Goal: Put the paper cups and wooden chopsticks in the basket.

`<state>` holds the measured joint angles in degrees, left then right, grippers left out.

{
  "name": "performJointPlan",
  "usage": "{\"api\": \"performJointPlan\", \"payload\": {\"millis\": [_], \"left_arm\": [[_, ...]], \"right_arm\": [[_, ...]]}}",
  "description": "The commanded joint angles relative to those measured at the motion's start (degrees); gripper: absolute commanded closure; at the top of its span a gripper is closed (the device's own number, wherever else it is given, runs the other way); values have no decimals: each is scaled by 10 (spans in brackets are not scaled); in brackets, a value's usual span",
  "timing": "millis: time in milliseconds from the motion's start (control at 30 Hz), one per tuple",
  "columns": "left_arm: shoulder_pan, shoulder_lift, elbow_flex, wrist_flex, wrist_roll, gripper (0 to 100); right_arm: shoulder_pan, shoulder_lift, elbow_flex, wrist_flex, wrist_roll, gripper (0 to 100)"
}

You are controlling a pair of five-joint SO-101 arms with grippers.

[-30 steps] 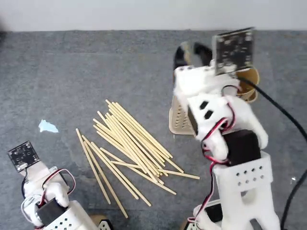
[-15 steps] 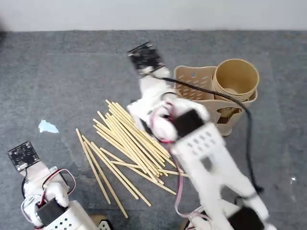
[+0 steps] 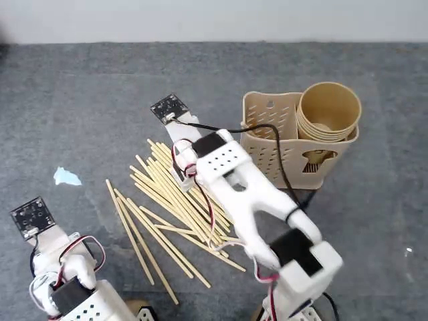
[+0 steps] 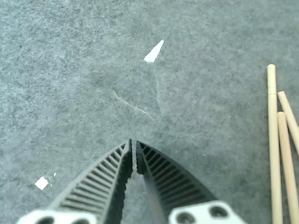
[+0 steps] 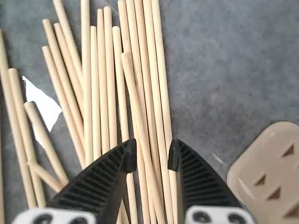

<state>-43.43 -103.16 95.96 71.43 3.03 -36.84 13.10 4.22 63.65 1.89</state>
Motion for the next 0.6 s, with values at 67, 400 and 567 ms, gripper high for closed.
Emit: {"api": "performJointPlan", "payload": {"millis": [67, 400, 567], "left_arm": [[2, -6, -3, -11, -6, 987], [2, -6, -3, -11, -6, 987], [2, -6, -3, -11, -6, 987]], "right_arm": [[-3, 73, -98, -7, 6, 869], [7, 193, -191, -4, 7, 869], [27, 227, -203, -3, 12, 869]]}}
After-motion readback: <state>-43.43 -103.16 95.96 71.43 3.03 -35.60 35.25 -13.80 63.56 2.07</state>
